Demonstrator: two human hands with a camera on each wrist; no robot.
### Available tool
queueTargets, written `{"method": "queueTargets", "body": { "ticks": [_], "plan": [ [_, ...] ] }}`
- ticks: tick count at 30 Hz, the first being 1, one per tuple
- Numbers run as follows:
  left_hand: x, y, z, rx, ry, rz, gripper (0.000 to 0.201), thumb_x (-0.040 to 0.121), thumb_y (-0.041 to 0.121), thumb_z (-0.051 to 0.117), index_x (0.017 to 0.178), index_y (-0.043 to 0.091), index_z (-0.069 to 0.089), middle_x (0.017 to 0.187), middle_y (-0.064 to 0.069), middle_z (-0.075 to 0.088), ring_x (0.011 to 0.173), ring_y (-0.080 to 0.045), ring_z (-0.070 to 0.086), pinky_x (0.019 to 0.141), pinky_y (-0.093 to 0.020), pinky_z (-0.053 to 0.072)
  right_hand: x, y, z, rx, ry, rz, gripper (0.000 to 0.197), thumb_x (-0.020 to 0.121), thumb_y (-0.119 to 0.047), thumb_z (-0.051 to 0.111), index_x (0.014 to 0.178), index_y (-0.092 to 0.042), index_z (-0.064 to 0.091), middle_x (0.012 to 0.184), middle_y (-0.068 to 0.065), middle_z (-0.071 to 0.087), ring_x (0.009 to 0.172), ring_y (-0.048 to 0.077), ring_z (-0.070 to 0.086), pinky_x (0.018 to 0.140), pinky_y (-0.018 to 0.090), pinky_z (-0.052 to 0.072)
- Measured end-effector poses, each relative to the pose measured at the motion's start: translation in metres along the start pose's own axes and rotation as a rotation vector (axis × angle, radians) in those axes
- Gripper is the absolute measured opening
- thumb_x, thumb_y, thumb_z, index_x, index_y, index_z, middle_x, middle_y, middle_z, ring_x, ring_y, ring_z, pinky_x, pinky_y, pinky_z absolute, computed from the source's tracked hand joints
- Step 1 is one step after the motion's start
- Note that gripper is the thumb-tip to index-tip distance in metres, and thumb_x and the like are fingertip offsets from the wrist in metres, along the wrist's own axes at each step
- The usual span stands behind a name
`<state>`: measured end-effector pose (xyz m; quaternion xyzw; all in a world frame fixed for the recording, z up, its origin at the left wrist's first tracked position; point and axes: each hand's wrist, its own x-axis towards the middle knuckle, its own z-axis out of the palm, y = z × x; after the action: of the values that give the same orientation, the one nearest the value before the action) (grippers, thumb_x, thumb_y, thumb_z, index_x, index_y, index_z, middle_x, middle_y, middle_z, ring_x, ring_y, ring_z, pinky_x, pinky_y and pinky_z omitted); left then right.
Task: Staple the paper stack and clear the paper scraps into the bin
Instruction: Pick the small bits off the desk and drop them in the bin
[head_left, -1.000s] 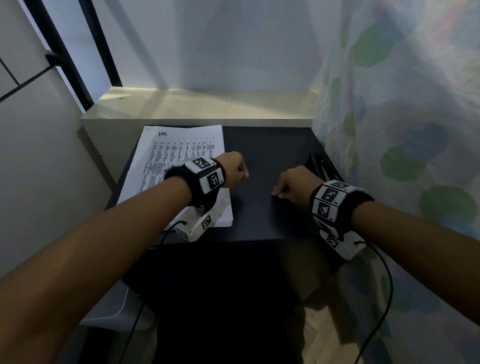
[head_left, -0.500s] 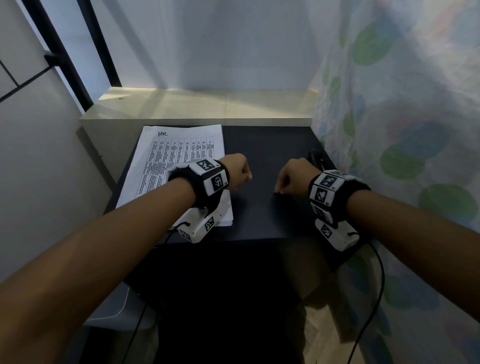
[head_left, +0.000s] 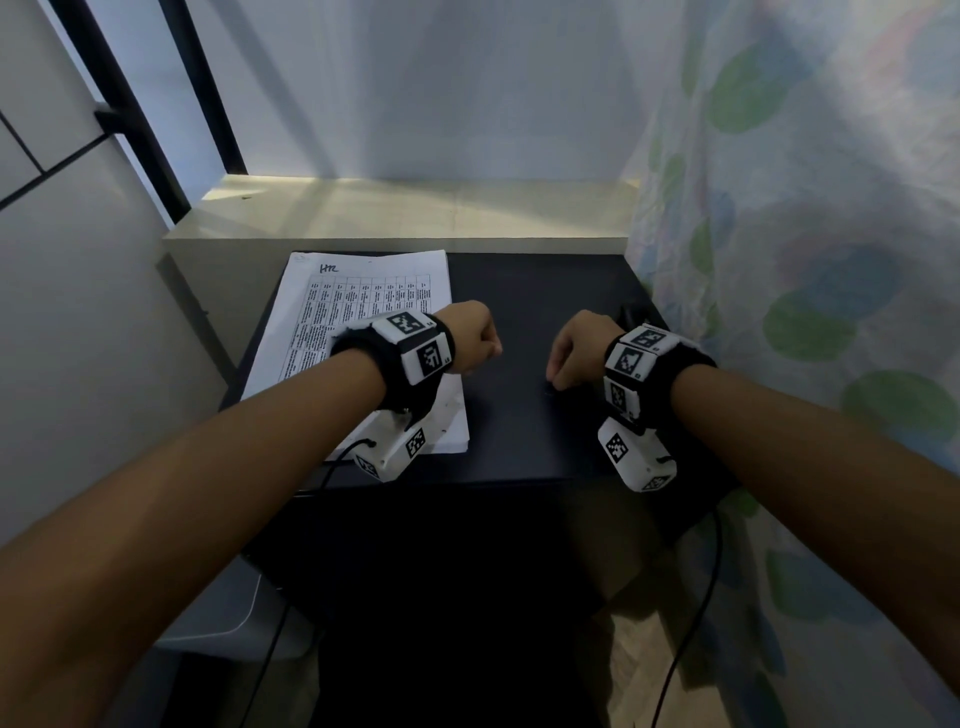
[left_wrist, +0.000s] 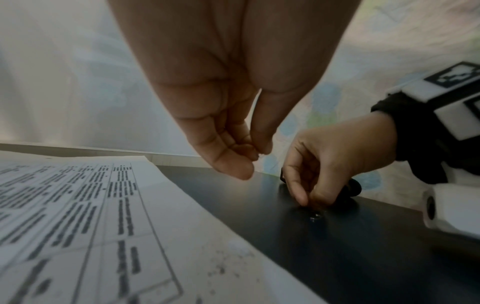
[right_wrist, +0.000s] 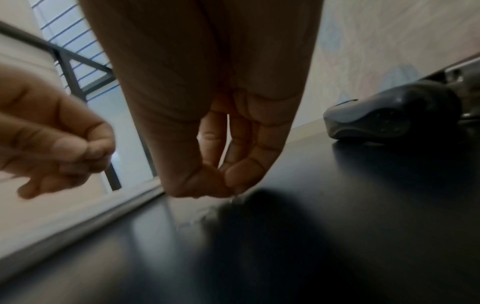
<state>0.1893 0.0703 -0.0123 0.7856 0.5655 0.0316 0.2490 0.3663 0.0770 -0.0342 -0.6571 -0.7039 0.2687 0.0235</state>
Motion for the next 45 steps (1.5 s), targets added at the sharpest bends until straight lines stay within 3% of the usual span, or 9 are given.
{"method": "queueTargets", "body": {
  "ticks": [5, 12, 15, 19, 23, 26, 32, 38, 45],
  "plan": [
    [-0.003, -0.006, -0.005, -0.011, 0.025, 0.001, 0.026, 0.094, 0.010, 0.048, 0.105, -0.003, 0.068, 0.110, -0.016, 0.071, 0.081, -0.020, 0.063, 0.088, -0.031, 0.050, -0.009, 0.002, -0.005, 0.122, -0.021, -0.092, 0.022, 0.072, 0.000, 0.072, 0.063, -0.019, 0.070, 0.065, -0.002, 0.065, 0.062, 0.008, 0.060, 0.065, 0.018, 0.052],
    [-0.003, -0.006, -0.002, 0.000, 0.022, 0.006, 0.025, 0.094, 0.013, 0.048, 0.105, 0.000, 0.068, 0.105, -0.017, 0.072, 0.078, -0.020, 0.062, 0.088, -0.029, 0.049, -0.010, 0.000, 0.002, 0.083, -0.022, -0.178, 0.019, 0.075, 0.005, 0.069, 0.084, -0.012, 0.072, 0.073, -0.002, 0.068, 0.062, 0.002, 0.062, 0.062, 0.010, 0.052],
    [0.001, -0.006, -0.002, -0.011, 0.036, 0.011, 0.025, 0.094, 0.012, 0.048, 0.102, 0.000, 0.068, 0.099, -0.018, 0.072, 0.057, -0.011, 0.056, 0.084, -0.027, 0.049, -0.011, 0.000, -0.003, 0.058, 0.041, -0.169, 0.027, 0.076, 0.008, 0.063, 0.088, -0.014, 0.073, 0.077, -0.002, 0.071, 0.061, -0.003, 0.064, 0.077, 0.023, 0.056],
    [0.004, -0.008, -0.002, -0.018, 0.027, -0.003, 0.025, 0.094, 0.012, 0.048, 0.100, 0.000, 0.069, 0.082, -0.007, 0.064, 0.052, -0.004, 0.052, 0.084, -0.028, 0.050, -0.015, 0.002, -0.008, -0.033, 0.124, -0.123, 0.023, 0.076, -0.005, 0.070, 0.097, -0.013, 0.073, 0.097, 0.004, 0.072, 0.091, 0.015, 0.067, 0.083, 0.024, 0.052],
    [0.003, -0.012, -0.003, 0.004, 0.022, -0.032, 0.025, 0.093, 0.012, 0.048, 0.098, 0.000, 0.070, 0.083, -0.007, 0.065, 0.071, -0.018, 0.061, 0.081, -0.027, 0.050, -0.020, 0.008, -0.005, -0.115, 0.023, -0.023, 0.051, 0.062, -0.032, 0.085, 0.107, -0.017, 0.067, 0.094, -0.003, 0.062, 0.089, 0.016, 0.063, 0.074, 0.023, 0.049],
    [0.004, -0.013, -0.003, 0.025, 0.013, -0.069, 0.026, 0.093, 0.013, 0.049, 0.103, 0.002, 0.070, 0.088, -0.008, 0.066, 0.096, -0.026, 0.067, 0.081, -0.029, 0.049, -0.017, 0.010, -0.001, 0.028, 0.018, 0.023, 0.041, 0.064, -0.023, 0.085, 0.099, -0.015, 0.067, 0.084, -0.003, 0.061, 0.066, 0.014, 0.064, 0.058, 0.018, 0.051],
    [0.029, -0.010, 0.010, 0.041, 0.006, -0.149, 0.031, 0.093, 0.014, 0.051, 0.116, -0.003, 0.064, 0.124, -0.015, 0.064, 0.115, -0.030, 0.061, 0.098, -0.035, 0.047, 0.007, -0.002, 0.005, 0.201, -0.005, 0.029, 0.029, 0.069, -0.004, 0.080, 0.098, -0.004, 0.072, 0.070, -0.002, 0.062, 0.066, 0.011, 0.061, 0.076, 0.028, 0.056],
    [0.047, -0.006, 0.018, 0.055, 0.013, -0.136, 0.033, 0.092, 0.018, 0.051, 0.117, 0.001, 0.063, 0.121, -0.016, 0.065, 0.111, -0.032, 0.062, 0.097, -0.037, 0.050, 0.030, -0.018, 0.006, 0.255, -0.028, 0.057, 0.038, 0.074, 0.002, 0.074, 0.111, -0.002, 0.066, 0.086, 0.005, 0.067, 0.089, 0.023, 0.063, 0.095, 0.039, 0.053],
    [0.054, -0.001, 0.014, -0.154, 0.030, -0.069, 0.027, 0.092, 0.012, 0.049, 0.105, -0.001, 0.068, 0.100, -0.019, 0.070, 0.102, -0.032, 0.067, 0.089, -0.033, 0.051, 0.036, -0.015, -0.001, 0.210, 0.023, 0.045, 0.031, 0.075, 0.006, 0.070, 0.104, -0.003, 0.068, 0.111, 0.019, 0.069, 0.086, 0.023, 0.064, 0.081, 0.034, 0.056]
  ]
}}
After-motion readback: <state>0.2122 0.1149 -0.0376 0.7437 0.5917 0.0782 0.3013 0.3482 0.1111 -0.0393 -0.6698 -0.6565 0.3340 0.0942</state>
